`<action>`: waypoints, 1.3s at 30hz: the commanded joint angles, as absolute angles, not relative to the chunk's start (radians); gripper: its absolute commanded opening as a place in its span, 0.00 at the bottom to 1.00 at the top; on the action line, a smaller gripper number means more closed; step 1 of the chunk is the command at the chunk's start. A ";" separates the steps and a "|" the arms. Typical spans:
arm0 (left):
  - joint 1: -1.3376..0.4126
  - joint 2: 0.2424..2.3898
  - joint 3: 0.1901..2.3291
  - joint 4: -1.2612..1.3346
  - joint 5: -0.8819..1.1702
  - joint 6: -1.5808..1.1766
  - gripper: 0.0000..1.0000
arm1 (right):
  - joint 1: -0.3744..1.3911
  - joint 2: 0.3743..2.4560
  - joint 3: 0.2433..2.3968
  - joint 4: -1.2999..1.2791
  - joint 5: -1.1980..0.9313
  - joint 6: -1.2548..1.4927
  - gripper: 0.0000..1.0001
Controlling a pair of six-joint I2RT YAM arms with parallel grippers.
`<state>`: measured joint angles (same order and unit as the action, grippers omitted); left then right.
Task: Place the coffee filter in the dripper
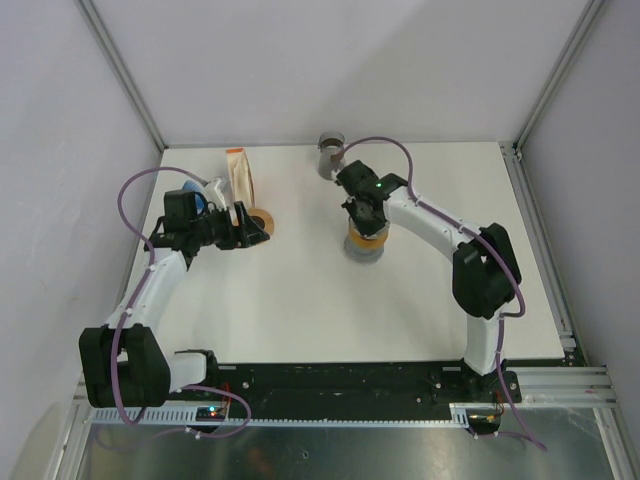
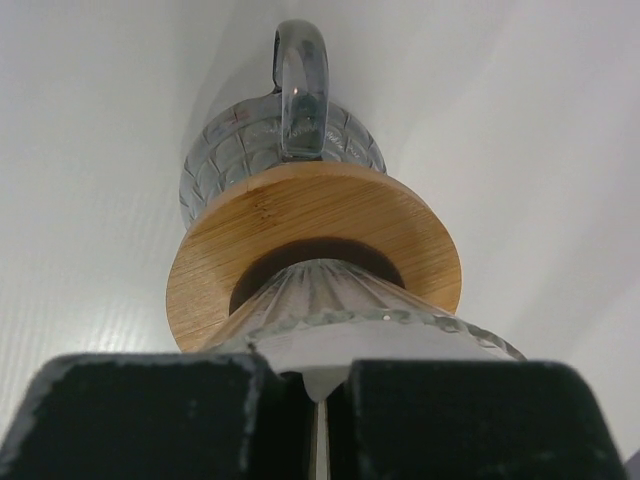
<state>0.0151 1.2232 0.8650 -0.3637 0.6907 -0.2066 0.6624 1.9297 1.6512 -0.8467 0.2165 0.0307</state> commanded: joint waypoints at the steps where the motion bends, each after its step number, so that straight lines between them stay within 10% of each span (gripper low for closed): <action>1: 0.012 1.207 0.892 -0.353 0.691 -0.177 0.77 | 0.591 1.920 1.656 -0.913 0.240 -0.018 0.00; 39: 0.013 1.189 0.904 -0.353 0.699 -0.178 0.77 | 0.534 1.837 1.787 -0.958 0.162 -0.044 0.34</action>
<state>0.0151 1.2186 0.8654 -0.3637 0.6910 -0.2005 0.5270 1.9049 1.7382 -0.9463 0.1390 -0.0422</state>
